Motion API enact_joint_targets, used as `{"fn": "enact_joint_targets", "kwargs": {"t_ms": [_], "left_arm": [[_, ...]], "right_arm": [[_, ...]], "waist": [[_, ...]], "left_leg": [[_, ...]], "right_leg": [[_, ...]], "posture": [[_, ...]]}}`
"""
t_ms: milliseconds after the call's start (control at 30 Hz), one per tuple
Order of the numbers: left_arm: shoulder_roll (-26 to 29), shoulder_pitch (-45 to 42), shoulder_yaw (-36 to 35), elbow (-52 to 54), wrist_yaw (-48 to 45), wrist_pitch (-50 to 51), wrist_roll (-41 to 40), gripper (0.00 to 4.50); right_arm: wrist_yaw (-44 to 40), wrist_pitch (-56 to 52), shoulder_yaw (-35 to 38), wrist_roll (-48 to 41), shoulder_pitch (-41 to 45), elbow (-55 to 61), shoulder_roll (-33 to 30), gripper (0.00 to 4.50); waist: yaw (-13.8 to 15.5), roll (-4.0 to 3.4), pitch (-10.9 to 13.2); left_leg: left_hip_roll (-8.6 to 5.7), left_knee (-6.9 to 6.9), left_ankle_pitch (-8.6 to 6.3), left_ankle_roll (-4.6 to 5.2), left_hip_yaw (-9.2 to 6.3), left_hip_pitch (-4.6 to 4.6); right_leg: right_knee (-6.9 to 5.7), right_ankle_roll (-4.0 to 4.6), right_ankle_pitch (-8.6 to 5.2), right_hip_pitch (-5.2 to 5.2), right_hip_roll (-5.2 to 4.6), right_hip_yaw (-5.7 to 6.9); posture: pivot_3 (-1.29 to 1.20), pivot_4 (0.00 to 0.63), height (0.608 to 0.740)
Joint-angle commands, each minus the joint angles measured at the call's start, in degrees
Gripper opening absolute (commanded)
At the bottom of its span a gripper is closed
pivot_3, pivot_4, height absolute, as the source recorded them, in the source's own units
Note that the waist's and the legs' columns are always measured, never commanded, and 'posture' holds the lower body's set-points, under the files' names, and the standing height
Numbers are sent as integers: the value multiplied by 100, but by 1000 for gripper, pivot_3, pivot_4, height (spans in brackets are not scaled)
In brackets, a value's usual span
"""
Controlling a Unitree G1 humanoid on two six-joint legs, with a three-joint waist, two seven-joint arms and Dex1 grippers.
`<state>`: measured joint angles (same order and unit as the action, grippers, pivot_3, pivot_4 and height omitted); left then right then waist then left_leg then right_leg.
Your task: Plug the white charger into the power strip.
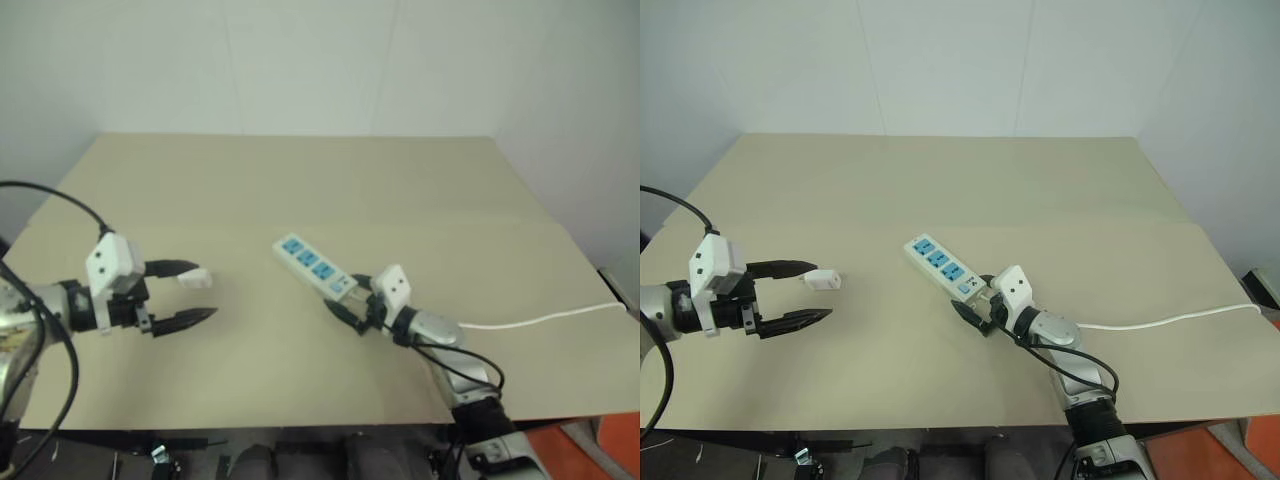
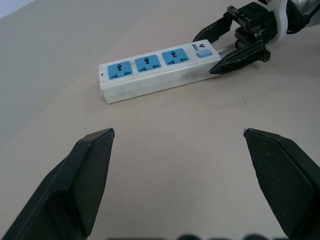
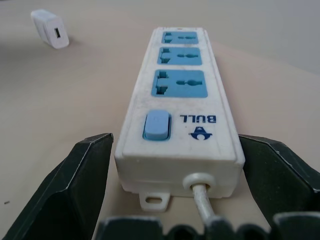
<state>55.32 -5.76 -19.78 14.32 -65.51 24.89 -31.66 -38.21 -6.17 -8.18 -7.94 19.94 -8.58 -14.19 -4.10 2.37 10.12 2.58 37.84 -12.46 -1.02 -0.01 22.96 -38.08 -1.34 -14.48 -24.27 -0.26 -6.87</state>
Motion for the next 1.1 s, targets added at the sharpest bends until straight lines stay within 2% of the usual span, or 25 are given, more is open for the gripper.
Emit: {"fn": "enact_joint_targets", "kwargs": {"t_ms": [33, 533, 700, 833, 967, 1100], "left_arm": [[-31, -24, 2, 170, 55, -96, -11, 4500], [-155, 7, 13, 245, 171, -114, -42, 4500], [-188, 56, -19, 296, 239, -105, -38, 4500], [-175, 66, -40, 361, 273, -128, -33, 4500], [-142, -553, 116, 403, 511, -68, -31, 4500], [170, -1436, 610, -50, 492, -300, 573, 4500]], "right_arm": [[-20, 167, 21, -2, -27, 111, -28, 4481], [251, 155, -10, 72, 168, -419, 310, 4481], [200, 247, -24, 113, 208, -595, 298, 3401], [232, 368, -60, 224, 226, -648, 268, 3403], [-62, 484, -93, 169, 212, -600, 178, 3403], [-794, 559, -126, -154, 161, -355, 7, 3403]], "waist": [[1, 0, 0], [-19, 3, -2], [-45, 6, -4], [-71, 8, -6], [-64, 15, -10], [-51, 15, -9]], "left_leg": [[0, 0, 0, 0, 0, 0], [4, 0, 0, 0, 0, -10], [8, 0, 0, 0, 0, -13], [9, 0, 0, 0, 0, -14], [9, 0, 0, 0, -2, -11], [6, 0, 0, -1, -2, -10]], "right_leg": [[0, 0, 0, 0, 0, 0], [-3, -2, -1, 5, 5, 0], [-3, -2, -1, 7, 9, 0], [-3, -2, -1, 9, 10, 0], [-2, -5, -1, 11, 9, 3], [-1, -6, -2, 12, 10, 2]], "posture": [[0, 150, 740], [0, 150, 740], [0, 150, 740], [0, 150, 740], [0, 150, 740], [0, 150, 740]]}}
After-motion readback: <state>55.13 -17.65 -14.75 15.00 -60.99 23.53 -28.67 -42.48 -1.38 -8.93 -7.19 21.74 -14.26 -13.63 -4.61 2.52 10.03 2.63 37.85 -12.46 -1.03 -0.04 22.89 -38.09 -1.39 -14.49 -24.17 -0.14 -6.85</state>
